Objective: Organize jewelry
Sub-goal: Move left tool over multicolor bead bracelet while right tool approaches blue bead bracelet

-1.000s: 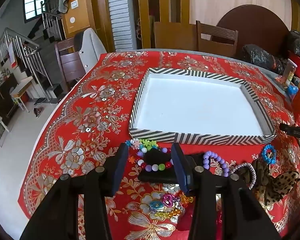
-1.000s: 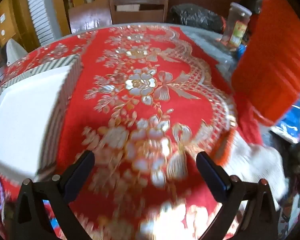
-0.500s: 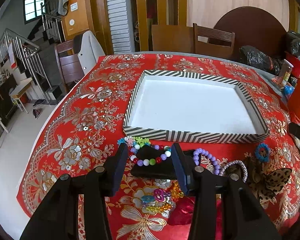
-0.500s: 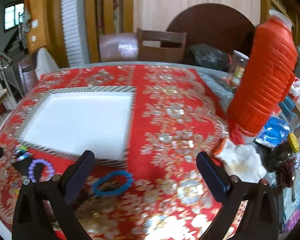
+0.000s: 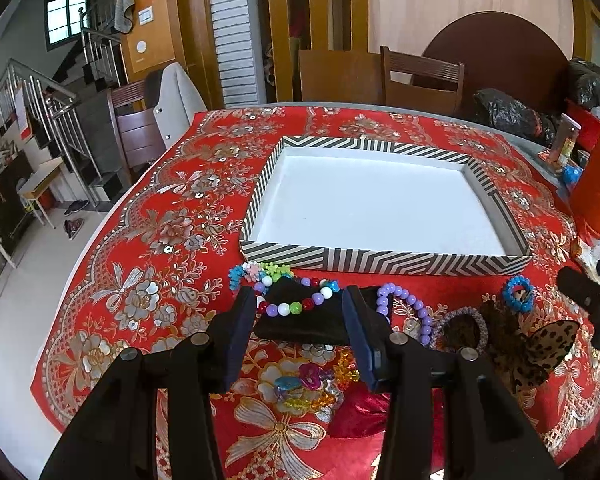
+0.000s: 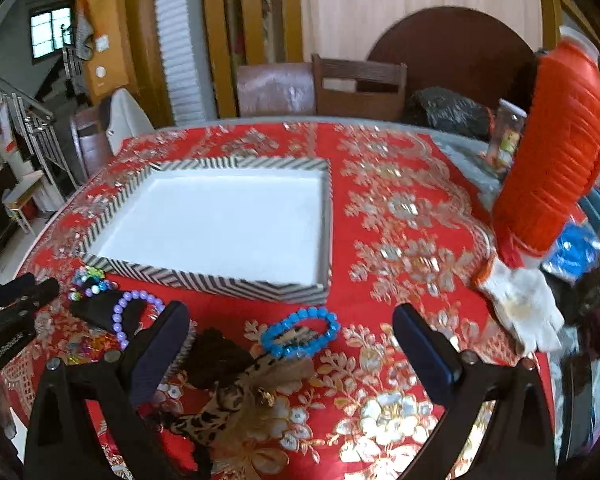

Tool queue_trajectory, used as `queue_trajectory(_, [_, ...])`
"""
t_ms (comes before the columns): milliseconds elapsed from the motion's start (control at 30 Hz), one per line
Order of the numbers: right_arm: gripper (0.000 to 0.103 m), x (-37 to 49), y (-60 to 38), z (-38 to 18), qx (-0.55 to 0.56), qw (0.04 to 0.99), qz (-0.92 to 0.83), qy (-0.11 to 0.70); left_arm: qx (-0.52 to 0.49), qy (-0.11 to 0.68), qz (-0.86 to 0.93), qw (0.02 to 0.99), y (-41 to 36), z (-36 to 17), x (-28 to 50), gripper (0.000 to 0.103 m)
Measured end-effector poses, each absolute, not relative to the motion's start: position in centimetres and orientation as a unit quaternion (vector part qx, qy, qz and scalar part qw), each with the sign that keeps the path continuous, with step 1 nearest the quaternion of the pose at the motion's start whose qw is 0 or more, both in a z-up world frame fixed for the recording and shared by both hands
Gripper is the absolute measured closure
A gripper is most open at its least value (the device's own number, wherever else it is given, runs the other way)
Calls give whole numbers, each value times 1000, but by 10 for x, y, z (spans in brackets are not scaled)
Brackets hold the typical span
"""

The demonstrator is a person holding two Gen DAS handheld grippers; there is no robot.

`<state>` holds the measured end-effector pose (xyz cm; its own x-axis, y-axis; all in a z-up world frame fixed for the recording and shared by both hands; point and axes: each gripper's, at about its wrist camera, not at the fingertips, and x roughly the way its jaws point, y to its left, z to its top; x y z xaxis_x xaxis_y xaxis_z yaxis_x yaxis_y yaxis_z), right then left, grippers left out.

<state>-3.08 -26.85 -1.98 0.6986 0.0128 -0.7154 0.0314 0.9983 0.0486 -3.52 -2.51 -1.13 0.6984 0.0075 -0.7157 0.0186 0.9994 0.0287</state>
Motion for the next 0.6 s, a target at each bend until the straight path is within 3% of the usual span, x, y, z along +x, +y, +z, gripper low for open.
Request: queue_trajectory(600, [0, -36, -247, -18, -9, 917, 5, 398, 13, 385, -6, 923, -25, -9, -42, 54])
